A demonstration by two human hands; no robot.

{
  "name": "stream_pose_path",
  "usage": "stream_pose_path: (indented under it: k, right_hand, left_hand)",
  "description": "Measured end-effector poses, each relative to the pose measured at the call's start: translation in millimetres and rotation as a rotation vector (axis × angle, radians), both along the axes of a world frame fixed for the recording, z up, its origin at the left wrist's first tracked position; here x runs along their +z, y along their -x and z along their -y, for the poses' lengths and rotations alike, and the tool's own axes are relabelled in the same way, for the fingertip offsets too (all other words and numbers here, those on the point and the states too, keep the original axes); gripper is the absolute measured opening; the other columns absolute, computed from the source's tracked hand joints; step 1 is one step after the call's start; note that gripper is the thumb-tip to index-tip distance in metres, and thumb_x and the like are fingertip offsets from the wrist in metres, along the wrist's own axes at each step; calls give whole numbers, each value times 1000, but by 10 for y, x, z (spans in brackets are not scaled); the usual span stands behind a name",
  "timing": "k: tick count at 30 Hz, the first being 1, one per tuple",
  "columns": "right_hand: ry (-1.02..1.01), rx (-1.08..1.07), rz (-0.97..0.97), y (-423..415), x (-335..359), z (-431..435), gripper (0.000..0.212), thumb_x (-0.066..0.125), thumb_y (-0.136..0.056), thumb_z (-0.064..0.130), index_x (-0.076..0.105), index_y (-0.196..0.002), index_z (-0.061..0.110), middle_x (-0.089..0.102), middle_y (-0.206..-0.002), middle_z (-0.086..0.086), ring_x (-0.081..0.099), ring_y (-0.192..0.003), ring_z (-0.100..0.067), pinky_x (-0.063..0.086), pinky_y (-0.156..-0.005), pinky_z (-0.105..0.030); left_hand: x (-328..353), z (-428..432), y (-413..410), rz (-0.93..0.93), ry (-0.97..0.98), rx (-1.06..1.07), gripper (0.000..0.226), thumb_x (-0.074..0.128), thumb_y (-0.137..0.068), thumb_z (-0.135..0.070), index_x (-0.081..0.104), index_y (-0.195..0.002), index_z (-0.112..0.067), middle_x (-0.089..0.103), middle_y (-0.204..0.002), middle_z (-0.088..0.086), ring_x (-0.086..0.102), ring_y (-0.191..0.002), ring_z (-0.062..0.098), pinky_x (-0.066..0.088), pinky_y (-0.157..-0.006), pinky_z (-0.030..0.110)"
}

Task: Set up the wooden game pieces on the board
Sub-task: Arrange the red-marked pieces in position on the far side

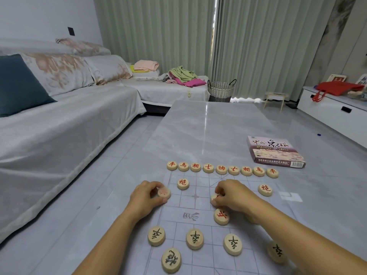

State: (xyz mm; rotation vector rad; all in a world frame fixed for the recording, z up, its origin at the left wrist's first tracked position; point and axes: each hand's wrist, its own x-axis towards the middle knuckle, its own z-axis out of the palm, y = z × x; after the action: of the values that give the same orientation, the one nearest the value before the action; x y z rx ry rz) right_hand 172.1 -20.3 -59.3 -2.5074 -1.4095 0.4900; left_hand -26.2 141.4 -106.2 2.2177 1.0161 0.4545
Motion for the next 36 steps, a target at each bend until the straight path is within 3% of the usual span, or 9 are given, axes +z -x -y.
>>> stream_pose_path:
  k: [6,10,16,28,32,36]
  right_hand:
    - [-120,57,-44,183,-66,-181,39,61,-84,33,58,-115,9,56,-117,-6,55,-103,-23,47,-89,-35]
    - [-160,21,-111,268,-119,-238,57,66,-80,35,46,-129,16,46,-128,-1,49,-113,-18,42,-92,-27]
    - [-146,-17,-105,284,-141,-252,37,70,-76,33,53,-104,17,47,-108,2,51,-94,-18,45,-82,-31]
    - [-194,-89,-58,338,-245,-326,40,71,-74,44,43,-90,20,45,-99,2,45,-89,-17,37,-69,-29]
    - [-169,-67,-67,329,-238,-327,43,70,-74,45,46,-96,18,47,-105,-1,46,-91,-18,39,-70,-29]
    - [-182,-79,-208,160,-45,-180,47,66,-79,43,49,-113,14,49,-102,2,49,-90,-15,37,-67,-25]
  left_hand:
    - [-50,20,8,71,-31,27,43,73,-76,-27,58,-116,-23,51,-96,-5,50,-98,17,44,-88,29]
    - [-72,21,17,105,-22,41,46,75,-74,-26,57,-116,-21,52,-97,-5,51,-98,16,42,-85,26]
    - [-90,15,10,106,-62,44,39,74,-74,-27,62,-110,-20,54,-96,-3,52,-95,16,45,-84,27]
    - [-100,36,-20,88,-148,56,37,70,-77,-34,61,-112,-24,54,-97,-4,50,-96,15,41,-79,25]
    - [-94,48,-25,87,-157,67,38,70,-77,-35,61,-111,-23,54,-96,-4,50,-95,15,42,-80,25]
    - [-93,54,-22,107,-145,75,41,73,-75,-33,60,-112,-20,54,-95,-3,51,-95,15,41,-78,25]
